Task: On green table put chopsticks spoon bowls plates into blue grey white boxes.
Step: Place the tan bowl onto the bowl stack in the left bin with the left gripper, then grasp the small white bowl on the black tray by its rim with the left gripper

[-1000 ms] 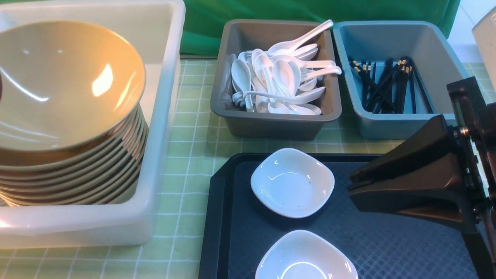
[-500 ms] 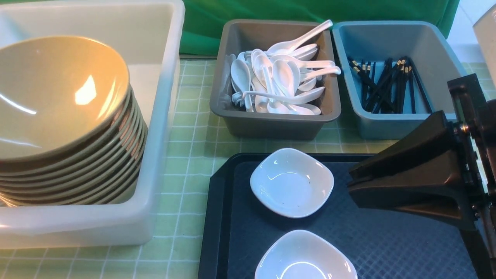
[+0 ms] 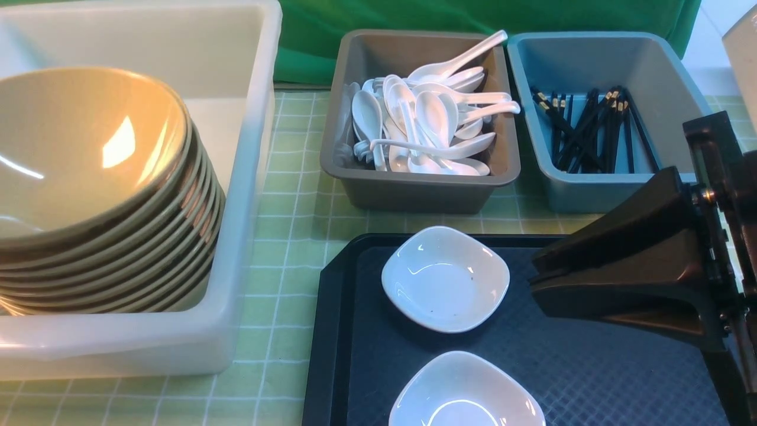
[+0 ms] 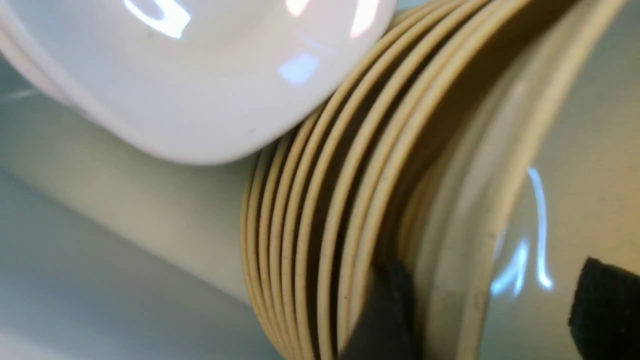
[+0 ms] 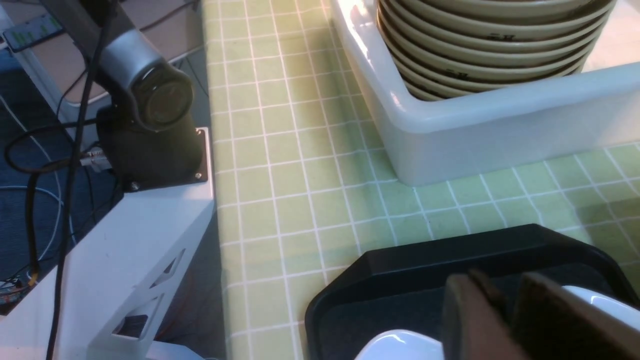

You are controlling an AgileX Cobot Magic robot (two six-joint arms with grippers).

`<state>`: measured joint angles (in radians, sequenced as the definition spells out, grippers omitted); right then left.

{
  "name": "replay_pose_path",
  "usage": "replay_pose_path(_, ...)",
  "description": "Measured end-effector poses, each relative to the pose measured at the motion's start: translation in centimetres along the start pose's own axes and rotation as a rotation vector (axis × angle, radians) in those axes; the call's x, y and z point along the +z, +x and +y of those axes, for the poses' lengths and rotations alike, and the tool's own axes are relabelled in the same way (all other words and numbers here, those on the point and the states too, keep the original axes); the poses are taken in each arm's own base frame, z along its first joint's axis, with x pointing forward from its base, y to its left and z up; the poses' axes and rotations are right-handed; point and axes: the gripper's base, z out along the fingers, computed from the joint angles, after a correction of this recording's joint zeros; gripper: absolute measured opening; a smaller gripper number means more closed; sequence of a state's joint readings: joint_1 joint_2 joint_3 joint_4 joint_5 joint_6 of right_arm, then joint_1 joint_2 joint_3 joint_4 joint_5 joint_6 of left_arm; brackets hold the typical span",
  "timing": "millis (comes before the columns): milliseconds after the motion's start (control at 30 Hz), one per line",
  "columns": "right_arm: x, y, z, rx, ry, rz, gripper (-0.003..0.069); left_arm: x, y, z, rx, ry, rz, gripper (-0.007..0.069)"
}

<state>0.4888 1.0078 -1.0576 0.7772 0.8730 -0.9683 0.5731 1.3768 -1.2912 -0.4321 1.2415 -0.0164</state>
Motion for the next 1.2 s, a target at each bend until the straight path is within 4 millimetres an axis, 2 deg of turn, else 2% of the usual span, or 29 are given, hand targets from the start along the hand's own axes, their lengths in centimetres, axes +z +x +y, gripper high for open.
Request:
replay_pose_path(33,0.0,0.0,0.0,0.0,0.0,0.0,0.0144,-0.7,-0.1,-0.1,0.029,-0.032,-0.026,0.0519)
replay_pose_path(67,0.0,0.0,0.0,0.0,0.0,0.0,0.0144,-0.9,-0.1,-0.2,0.034,-0.035,-0.032,0.0525)
replay_pose_path(167,0.0,0.0,0.0,0.0,0.0,0.0,0.0149,-3.1,-0.5,-0.7,0.084,-0.084,-0.114,0.0601)
replay_pose_path(300,0.0,0.0,0.0,0.0,0.0,0.0,0.0152,-5.2,-0.2,-1.2,0.113,-0.112,-0.186,0.0615)
replay_pose_path(433,0.0,0.0,0.0,0.0,0.0,0.0,0.0152,-6.3,0.4,-1.8,0.132,-0.098,-0.215,0.0612)
replay_pose_path(500,0.0,0.0,0.0,0.0,0.0,0.0,0.0155,-6.5,1.2,-3.3,0.182,-0.044,-0.215,0.061)
replay_pose_path(633,0.0,0.0,0.0,0.0,0.0,0.0,0.0162,-5.8,4.0,-8.4,0.452,0.149,-0.142,0.0591)
replay_pose_path(667,0.0,0.0,0.0,0.0,0.0,0.0,0.0162,-5.7,4.4,-9.0,0.486,0.172,-0.129,0.0588)
replay_pose_path(700,0.0,0.0,0.0,0.0,0.0,0.0,0.0162,-4.8,6.4,-11.5,0.633,0.272,-0.058,0.057)
replay_pose_path(733,0.0,0.0,0.0,0.0,0.0,0.0,0.0162,-4.0,7.6,-12.6,0.702,0.318,-0.008,0.0567)
replay_pose_path(867,0.0,0.0,0.0,0.0,0.0,0.0,0.0166,0.2,12.1,-15.8,0.86,0.415,0.185,0.0535)
replay_pose_path(900,0.0,0.0,0.0,0.0,0.0,0.0,0.0167,0.5,12.3,-15.9,0.864,0.417,0.194,0.0533)
replay_pose_path(1000,0.0,0.0,0.0,0.001,-0.001,0.001,0.0171,6.3,15.6,-18.0,0.893,0.403,0.332,0.0512)
replay_pose_path(1133,-0.1,0.1,0.2,0.006,-0.012,0.006,0.0173,11.9,17.8,-20.0,0.884,0.357,0.427,0.0499)
replay_pose_path(1200,-0.2,0.0,0.3,0.017,-0.013,0.005,0.0175,13.9,18.1,-20.6,0.877,0.335,0.456,0.0499)
